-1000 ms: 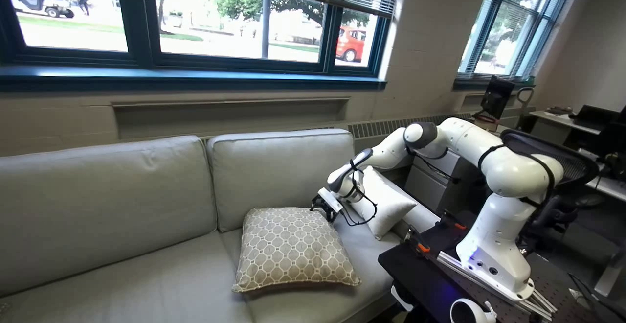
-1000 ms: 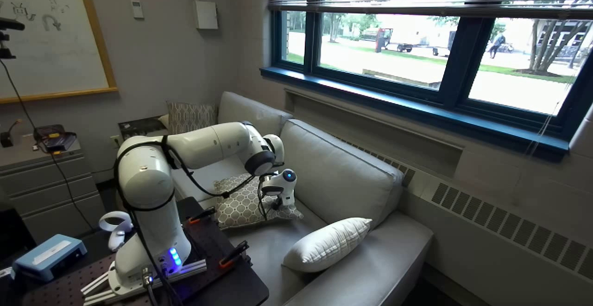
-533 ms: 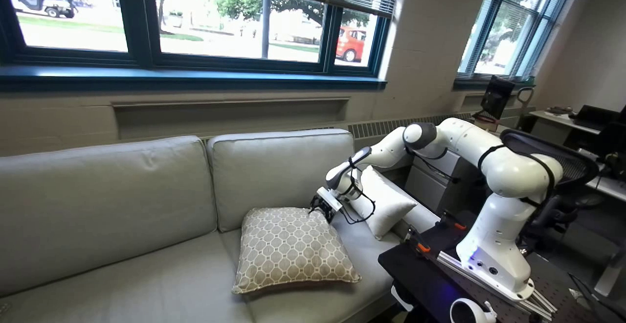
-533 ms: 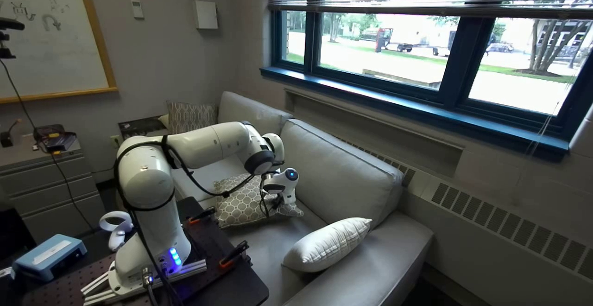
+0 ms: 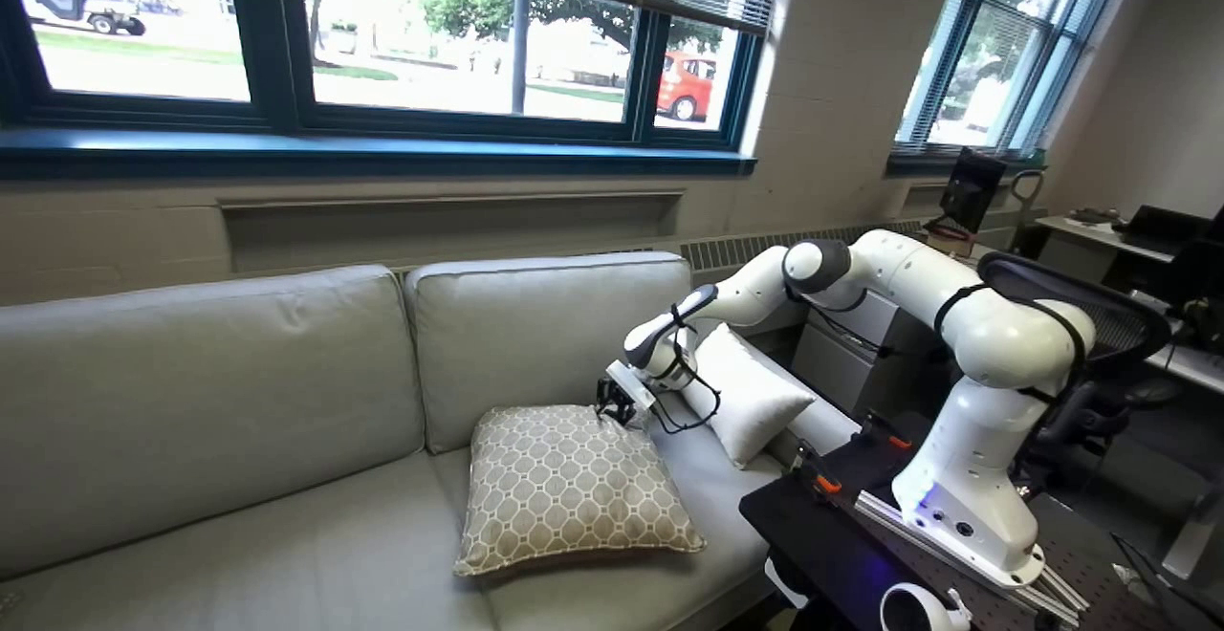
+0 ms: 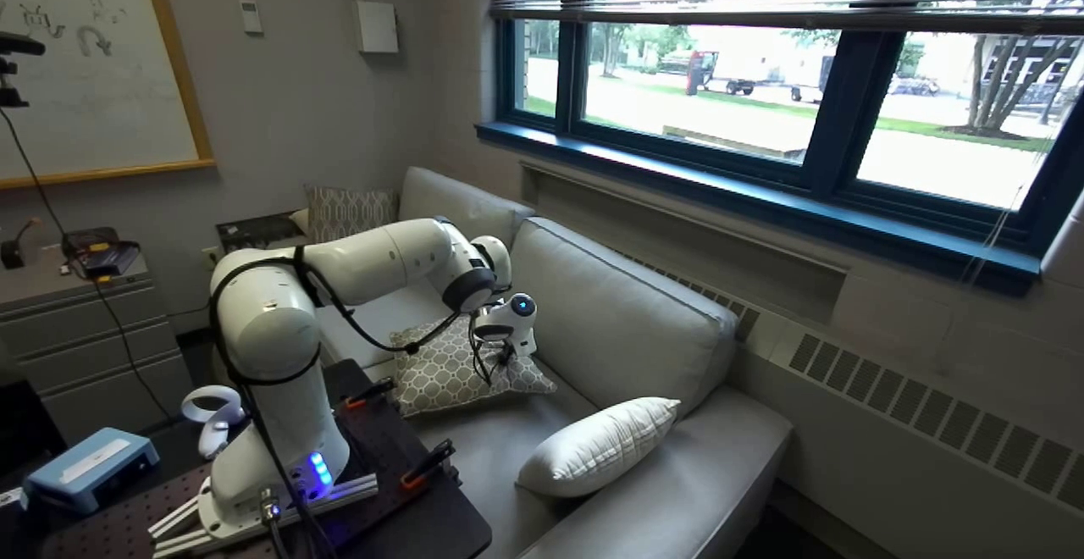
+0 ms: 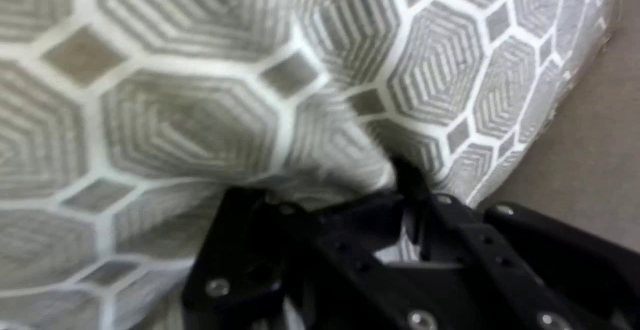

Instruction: Put the pillows upright against the armrest

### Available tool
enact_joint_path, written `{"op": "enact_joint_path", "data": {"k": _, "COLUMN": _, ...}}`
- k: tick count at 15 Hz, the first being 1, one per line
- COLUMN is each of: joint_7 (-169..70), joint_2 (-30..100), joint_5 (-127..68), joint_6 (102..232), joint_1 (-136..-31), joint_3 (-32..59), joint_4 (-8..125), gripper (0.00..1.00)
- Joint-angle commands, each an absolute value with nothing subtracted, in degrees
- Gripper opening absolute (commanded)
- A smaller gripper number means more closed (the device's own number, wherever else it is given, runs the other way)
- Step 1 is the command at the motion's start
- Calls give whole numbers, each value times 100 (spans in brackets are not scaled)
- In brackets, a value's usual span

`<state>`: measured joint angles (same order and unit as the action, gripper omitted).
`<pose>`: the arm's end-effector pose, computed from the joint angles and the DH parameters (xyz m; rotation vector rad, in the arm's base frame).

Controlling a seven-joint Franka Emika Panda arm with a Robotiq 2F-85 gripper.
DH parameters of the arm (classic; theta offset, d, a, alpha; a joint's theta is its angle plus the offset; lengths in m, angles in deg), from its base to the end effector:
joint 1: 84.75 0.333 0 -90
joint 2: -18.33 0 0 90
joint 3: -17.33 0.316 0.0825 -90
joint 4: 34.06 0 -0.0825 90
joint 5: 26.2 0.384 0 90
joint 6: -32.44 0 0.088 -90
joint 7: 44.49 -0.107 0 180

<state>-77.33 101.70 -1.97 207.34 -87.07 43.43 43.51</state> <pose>0.6347 0.1815 -0.0930 -2.2508 1.2814 0.0086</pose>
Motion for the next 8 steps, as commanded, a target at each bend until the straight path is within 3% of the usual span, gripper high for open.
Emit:
{"op": "enact_joint_path", "data": {"k": 1, "joint_7": -7503, "joint_2": 9884, "joint_5": -265, "joint_6": 21616, "joint_1": -8550, "joint_3": 4777, "joint_4": 4771, "gripper": 10}}
{"op": "enact_joint_path", "data": {"k": 5, "joint_7": -7147, "joint_2": 9684, "joint_5": -593, "joint_6": 22289, "joint_1": -8608, "joint_3": 5288, "joint_4": 5358, "gripper": 11}}
{"op": "enact_joint_path", "data": {"k": 7, "joint_7": -6919, "joint_2": 9675, "joint_5": -923, "joint_6": 22262, "joint_1": -8799, "joint_3": 5609, "joint_4": 5678, "gripper": 38}}
{"op": "enact_joint_path", "data": {"k": 8, "joint_7": -6858, "joint_2": 9683, "joint_5": -1058, "joint_6": 22226, "joint_1": -8902, "joint_3": 5761, "joint_4": 5821, "gripper": 43}}
